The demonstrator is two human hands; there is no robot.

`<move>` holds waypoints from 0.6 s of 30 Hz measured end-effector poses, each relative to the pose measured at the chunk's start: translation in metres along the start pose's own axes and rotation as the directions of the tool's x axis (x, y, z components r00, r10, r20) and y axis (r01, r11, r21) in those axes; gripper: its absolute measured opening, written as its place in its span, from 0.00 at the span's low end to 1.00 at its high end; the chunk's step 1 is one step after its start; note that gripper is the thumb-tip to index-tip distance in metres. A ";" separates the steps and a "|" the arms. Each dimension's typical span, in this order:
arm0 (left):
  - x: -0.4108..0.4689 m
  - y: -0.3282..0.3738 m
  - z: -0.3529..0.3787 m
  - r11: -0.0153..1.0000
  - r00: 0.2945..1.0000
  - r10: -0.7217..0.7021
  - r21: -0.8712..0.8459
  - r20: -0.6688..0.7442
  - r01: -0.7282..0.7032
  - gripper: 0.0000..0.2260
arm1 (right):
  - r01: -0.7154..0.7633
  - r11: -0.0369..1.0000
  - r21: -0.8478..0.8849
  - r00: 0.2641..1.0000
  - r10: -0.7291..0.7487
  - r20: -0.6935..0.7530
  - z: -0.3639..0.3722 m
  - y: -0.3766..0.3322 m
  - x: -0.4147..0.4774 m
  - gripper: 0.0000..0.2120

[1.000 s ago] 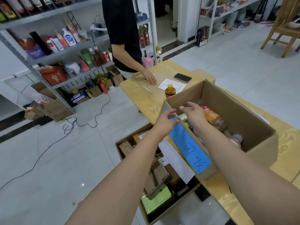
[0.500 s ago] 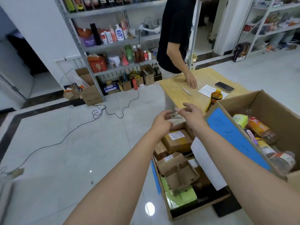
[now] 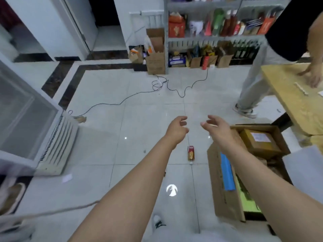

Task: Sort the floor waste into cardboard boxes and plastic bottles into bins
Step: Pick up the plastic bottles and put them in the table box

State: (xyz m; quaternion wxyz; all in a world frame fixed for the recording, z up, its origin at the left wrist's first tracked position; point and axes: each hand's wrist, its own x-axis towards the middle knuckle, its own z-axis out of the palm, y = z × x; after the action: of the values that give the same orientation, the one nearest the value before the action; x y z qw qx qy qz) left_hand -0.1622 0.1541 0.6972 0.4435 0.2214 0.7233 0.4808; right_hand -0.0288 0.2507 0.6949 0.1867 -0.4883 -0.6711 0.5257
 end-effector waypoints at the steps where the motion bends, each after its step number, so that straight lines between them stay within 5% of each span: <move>1: 0.002 -0.010 -0.015 1.000 1.000 -0.011 -0.011 -0.019 0.011 0.23 | 0.002 1.000 -0.012 1.000 -0.001 0.015 0.016 -0.001 0.002 0.24; 10: 0.012 -0.085 -0.098 0.979 0.969 -0.154 -0.161 -0.195 0.124 0.23 | -0.039 0.992 -0.123 0.983 0.060 0.176 0.118 0.008 0.037 0.25; 18: 0.032 -0.212 -0.107 0.906 0.863 -0.390 -0.300 -0.321 0.298 0.21 | -0.203 0.938 -0.281 0.893 0.295 0.341 0.197 0.128 0.073 0.26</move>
State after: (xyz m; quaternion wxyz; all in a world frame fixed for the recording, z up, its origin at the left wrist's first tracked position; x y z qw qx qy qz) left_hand -0.2478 0.0312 0.5096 0.4001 -0.0629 0.7587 0.5103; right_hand -0.1538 0.2058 0.4880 -0.0755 -0.4791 -0.6840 0.5450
